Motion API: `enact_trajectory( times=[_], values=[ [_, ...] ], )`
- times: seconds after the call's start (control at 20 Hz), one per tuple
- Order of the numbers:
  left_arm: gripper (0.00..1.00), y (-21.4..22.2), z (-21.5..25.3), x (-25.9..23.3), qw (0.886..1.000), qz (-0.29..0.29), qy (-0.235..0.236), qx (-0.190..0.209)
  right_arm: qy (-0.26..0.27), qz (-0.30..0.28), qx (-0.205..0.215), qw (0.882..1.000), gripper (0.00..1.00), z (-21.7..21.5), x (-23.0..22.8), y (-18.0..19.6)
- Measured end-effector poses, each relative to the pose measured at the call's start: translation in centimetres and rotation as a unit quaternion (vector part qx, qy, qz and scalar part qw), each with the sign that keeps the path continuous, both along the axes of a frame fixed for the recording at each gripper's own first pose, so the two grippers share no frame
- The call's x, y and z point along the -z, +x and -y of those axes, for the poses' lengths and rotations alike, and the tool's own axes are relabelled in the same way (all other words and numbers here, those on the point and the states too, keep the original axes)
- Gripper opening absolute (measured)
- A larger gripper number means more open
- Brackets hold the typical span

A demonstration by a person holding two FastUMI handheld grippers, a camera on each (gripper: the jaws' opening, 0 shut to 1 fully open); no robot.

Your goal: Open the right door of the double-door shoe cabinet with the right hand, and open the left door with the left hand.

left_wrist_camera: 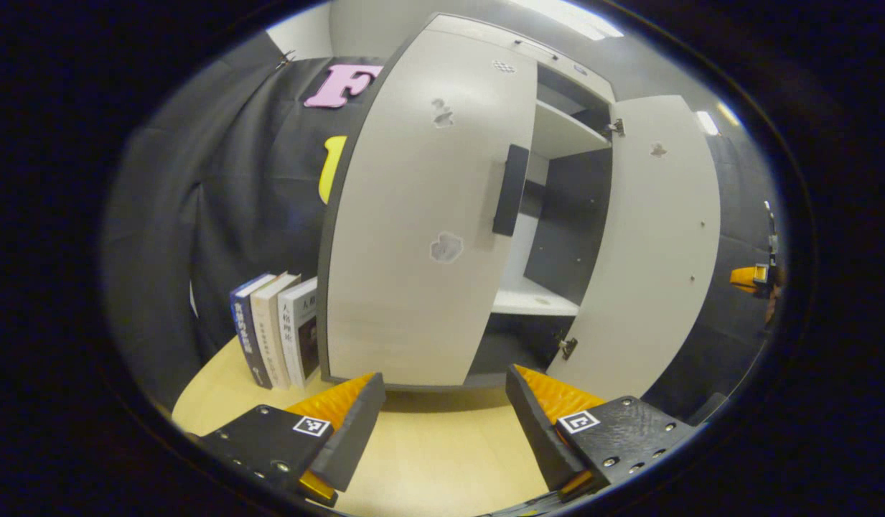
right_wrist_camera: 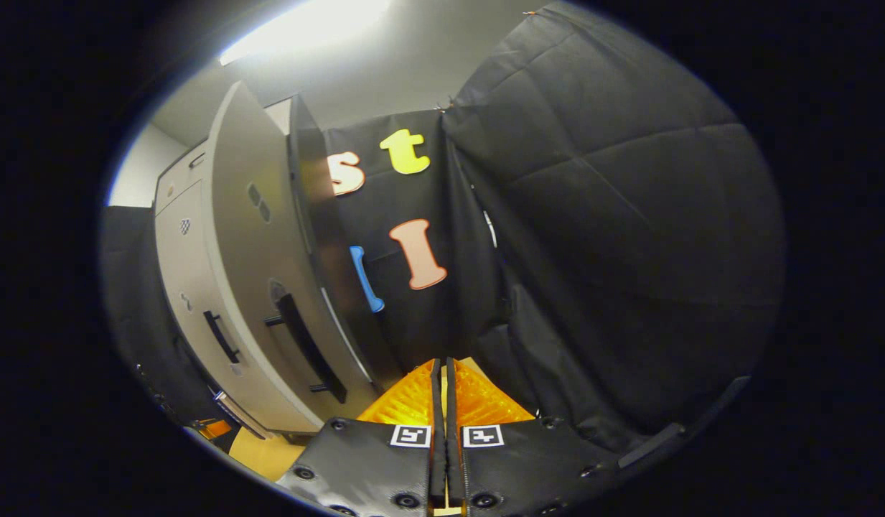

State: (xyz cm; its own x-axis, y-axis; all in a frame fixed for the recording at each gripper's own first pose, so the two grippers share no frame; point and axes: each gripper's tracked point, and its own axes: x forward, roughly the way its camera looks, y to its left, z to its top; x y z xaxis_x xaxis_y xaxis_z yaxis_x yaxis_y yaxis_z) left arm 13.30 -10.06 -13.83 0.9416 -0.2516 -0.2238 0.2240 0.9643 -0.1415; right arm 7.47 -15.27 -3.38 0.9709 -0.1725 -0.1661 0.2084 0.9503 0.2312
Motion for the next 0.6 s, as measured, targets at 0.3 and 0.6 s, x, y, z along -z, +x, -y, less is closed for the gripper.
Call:
enact_trajectory(
  times=[0.3,0.6],
  values=[
    [0.98,6.8,5.1,-7.8,0.997,0.066,-0.021,-0.016,-0.096,0.009,0.122,0.988,0.02,7.8,0.2,0.3],
    [0.98,11.7,7.2,-10.9,0.996,0.069,-0.035,-0.040,-0.132,0.027,0.087,0.987,0.00,8.1,0.8,6.3]
  ],
)
